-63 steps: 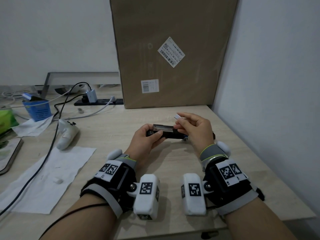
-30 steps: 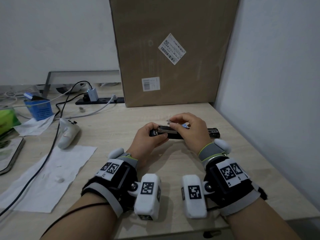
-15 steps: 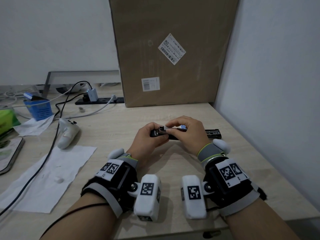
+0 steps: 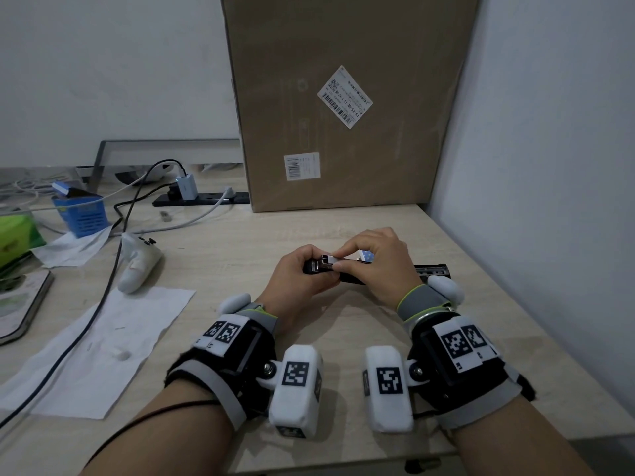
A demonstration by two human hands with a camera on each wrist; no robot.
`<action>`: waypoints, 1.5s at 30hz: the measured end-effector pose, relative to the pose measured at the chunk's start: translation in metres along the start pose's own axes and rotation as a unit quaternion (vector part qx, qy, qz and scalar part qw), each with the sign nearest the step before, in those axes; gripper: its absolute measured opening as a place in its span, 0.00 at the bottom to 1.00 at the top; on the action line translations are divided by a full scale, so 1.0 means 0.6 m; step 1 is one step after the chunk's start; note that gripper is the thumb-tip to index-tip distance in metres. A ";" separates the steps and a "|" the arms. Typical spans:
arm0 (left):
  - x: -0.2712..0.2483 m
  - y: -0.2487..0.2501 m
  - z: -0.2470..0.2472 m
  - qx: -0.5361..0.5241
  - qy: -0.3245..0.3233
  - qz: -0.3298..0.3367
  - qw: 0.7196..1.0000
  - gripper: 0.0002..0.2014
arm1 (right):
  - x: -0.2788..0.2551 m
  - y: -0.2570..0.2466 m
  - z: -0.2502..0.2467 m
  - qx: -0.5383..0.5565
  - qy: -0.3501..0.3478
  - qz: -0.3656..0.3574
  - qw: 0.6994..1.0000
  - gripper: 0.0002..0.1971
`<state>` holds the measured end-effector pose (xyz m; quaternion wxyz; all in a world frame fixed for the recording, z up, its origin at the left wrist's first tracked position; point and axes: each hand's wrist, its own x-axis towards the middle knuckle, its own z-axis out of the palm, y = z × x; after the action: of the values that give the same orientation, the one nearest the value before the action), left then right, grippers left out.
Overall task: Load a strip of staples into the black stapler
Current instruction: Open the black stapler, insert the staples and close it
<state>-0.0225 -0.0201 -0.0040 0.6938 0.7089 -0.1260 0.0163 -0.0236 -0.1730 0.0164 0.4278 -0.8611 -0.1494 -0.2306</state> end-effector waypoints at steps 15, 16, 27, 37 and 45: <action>0.018 -0.001 -0.010 -0.144 0.089 -0.011 0.985 0.09 | 0.007 0.011 -0.012 0.052 0.243 0.112 0.962 0.24; 0.018 0.000 -0.011 -0.164 0.096 -0.015 0.982 0.09 | 0.006 0.010 -0.010 0.067 0.217 0.168 0.959 0.28; 0.019 0.008 -0.009 -0.258 0.074 -0.030 0.963 0.08 | 0.014 0.032 -0.001 0.451 0.192 0.313 0.813 0.14; 0.013 0.011 0.000 -0.221 0.038 -0.044 0.973 0.06 | 0.010 0.024 -0.003 0.419 0.111 0.179 0.883 0.10; 0.008 0.012 0.001 -0.208 0.011 -0.048 0.977 0.12 | 0.001 0.017 0.010 0.299 0.033 0.131 0.945 0.10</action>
<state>-0.0195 -0.0212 0.0037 0.8273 0.5541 -0.0852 -0.0361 -0.0171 -0.1744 0.0067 0.6965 -0.6977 -0.0825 -0.1459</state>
